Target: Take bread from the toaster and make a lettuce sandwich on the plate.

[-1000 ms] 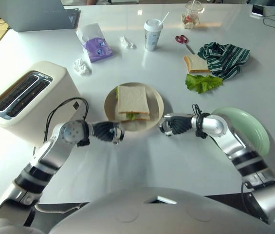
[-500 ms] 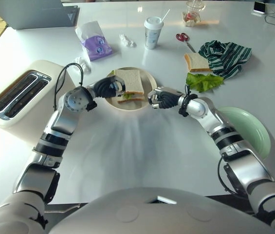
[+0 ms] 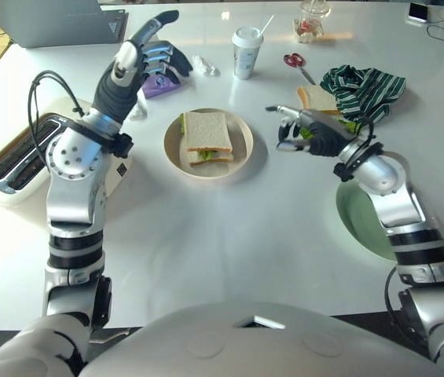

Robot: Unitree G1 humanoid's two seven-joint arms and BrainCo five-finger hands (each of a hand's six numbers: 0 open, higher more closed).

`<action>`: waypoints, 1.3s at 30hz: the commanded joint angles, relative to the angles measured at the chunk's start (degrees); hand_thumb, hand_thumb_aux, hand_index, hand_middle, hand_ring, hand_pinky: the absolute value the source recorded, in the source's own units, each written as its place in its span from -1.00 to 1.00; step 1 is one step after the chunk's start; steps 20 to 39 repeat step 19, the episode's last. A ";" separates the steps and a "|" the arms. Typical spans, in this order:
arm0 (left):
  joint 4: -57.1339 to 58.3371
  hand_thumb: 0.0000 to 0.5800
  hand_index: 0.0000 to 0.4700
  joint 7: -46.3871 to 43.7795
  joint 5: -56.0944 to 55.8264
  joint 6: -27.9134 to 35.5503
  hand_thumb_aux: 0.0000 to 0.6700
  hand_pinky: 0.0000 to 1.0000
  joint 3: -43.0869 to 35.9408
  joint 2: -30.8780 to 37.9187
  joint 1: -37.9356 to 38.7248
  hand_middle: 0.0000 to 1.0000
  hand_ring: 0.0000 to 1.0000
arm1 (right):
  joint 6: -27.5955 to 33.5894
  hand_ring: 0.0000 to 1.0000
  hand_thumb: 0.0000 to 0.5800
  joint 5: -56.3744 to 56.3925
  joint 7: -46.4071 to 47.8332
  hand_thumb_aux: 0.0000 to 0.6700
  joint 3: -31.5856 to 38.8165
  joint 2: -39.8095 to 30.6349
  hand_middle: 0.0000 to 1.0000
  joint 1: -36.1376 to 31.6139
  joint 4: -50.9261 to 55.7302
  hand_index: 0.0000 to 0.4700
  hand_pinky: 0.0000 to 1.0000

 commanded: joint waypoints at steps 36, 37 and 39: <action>-6.63 -1.00 -1.00 7.15 5.40 -5.03 -1.00 -1.00 2.08 1.01 6.87 -1.00 -1.00 | 6.47 -1.00 -1.00 2.71 -8.84 -1.00 2.85 16.50 -1.00 -0.47 0.63 -1.00 -1.00; -6.63 -1.00 -1.00 7.15 5.40 -5.03 -1.00 -1.00 2.08 1.01 6.87 -1.00 -1.00 | 6.47 -1.00 -1.00 2.71 -8.84 -1.00 2.85 16.50 -1.00 -0.47 0.63 -1.00 -1.00; -6.63 -1.00 -1.00 7.15 5.40 -5.03 -1.00 -1.00 2.08 1.01 6.87 -1.00 -1.00 | 6.47 -1.00 -1.00 2.71 -8.84 -1.00 2.85 16.50 -1.00 -0.47 0.63 -1.00 -1.00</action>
